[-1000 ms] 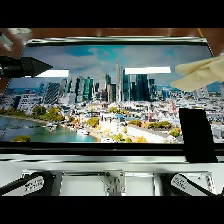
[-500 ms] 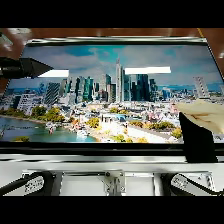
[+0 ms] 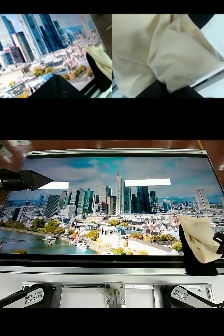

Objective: Fold the shirts.

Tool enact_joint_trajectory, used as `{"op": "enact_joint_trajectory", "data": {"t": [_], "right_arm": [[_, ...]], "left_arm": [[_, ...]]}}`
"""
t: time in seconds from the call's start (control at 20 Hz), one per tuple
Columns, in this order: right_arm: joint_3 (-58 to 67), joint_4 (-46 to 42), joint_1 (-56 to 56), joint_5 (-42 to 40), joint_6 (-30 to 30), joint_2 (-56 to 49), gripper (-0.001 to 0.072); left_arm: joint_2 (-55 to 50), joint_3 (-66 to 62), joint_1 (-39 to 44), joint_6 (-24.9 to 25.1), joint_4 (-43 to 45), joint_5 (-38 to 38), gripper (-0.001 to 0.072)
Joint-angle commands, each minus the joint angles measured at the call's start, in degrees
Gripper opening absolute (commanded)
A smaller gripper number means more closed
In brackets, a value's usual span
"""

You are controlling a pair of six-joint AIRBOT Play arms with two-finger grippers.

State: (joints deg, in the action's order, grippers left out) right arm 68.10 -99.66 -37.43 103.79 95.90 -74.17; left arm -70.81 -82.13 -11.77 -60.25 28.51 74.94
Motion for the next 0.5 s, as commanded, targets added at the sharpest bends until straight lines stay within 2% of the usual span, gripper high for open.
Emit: {"op": "enact_joint_trajectory", "data": {"t": [0.0,0.05,0.1,0.15,0.2,0.35,0.45], "right_arm": [[-5.4,-3.3,0.0,-3.4,2.7,0.0,0.0082],[-5.7,-4.4,0.0,-4.9,3.4,0.0,0.0088],[-5.7,-5.5,0.0,-6.2,3.8,0.0,0.013],[-5.7,-6.6,0.0,-6.8,4.0,0.0,0.046],[-5.7,-7.3,0.0,-6.9,3.3,0.0,0.0693],[-5.4,-12.7,0.0,-3.3,-0.1,0.0,0.0693],[-2.8,-15.0,0.0,-0.2,-4.7,0.0,0.0693]], "left_arm": [[0.0,0.0,0.0,0.0,0.0,0.0,0.0037],[0.0,0.0,0.0,0.0,0.0,0.0,0.0037],[0.0,0.0,0.0,0.0,0.0,0.0,0.0037],[0.0,0.0,0.0,0.0,0.0,0.0,0.0037],[0.0,0.0,0.0,0.0,0.0,-0.1,0.0036],[0.0,0.0,0.0,0.2,0.1,-0.4,0.0037],[-0.2,0.0,0.0,0.2,0.1,-1.6,0.0037]]}}
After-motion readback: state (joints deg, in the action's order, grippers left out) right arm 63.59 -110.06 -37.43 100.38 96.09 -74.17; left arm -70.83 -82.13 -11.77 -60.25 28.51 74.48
